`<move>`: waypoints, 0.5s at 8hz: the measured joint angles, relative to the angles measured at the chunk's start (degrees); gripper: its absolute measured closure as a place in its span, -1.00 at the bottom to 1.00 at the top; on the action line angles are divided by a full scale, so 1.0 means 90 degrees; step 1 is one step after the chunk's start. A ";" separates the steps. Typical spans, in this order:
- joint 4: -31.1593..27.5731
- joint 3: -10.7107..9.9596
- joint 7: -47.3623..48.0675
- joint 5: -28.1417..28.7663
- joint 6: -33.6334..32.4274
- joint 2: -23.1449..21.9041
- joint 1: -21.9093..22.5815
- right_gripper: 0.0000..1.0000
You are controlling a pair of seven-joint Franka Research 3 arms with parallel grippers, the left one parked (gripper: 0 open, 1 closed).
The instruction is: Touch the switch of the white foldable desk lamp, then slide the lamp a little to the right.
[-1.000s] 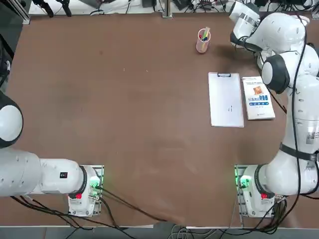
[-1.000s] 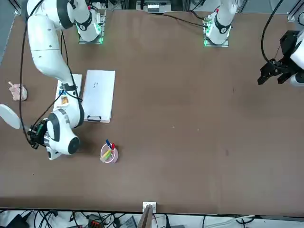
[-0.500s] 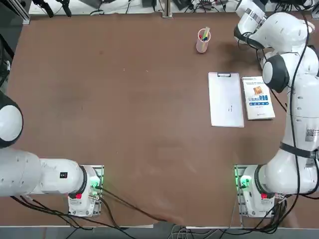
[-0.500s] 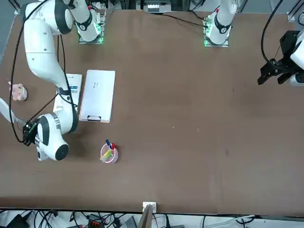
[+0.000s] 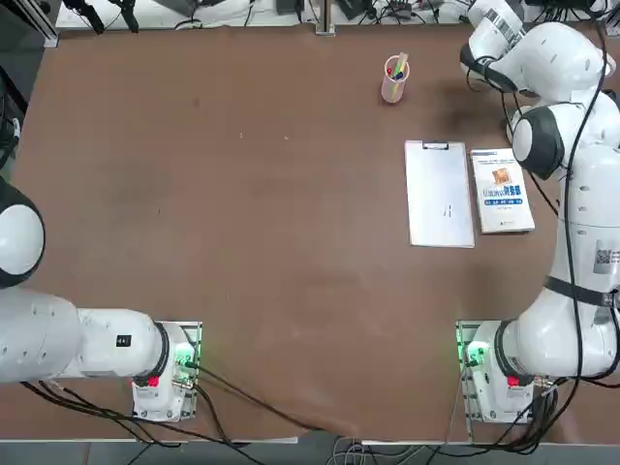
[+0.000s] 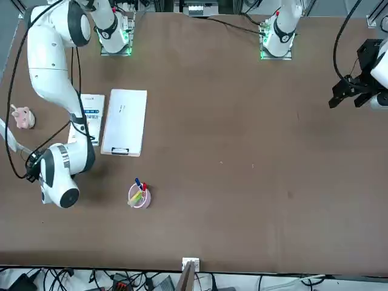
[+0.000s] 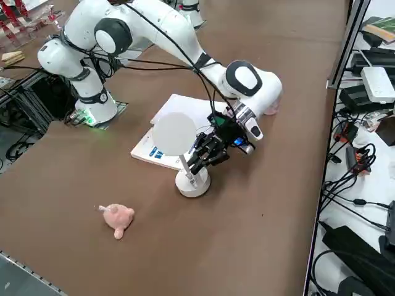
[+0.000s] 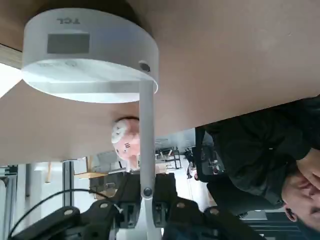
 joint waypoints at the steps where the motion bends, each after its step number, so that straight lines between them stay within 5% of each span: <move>1: 0.0048 0.0000 0.0001 0.0036 -0.0012 0.0014 -0.0016 0.69; 4: 0.0169 0.0000 0.0002 0.0044 -0.0018 0.0090 -0.0029 0.69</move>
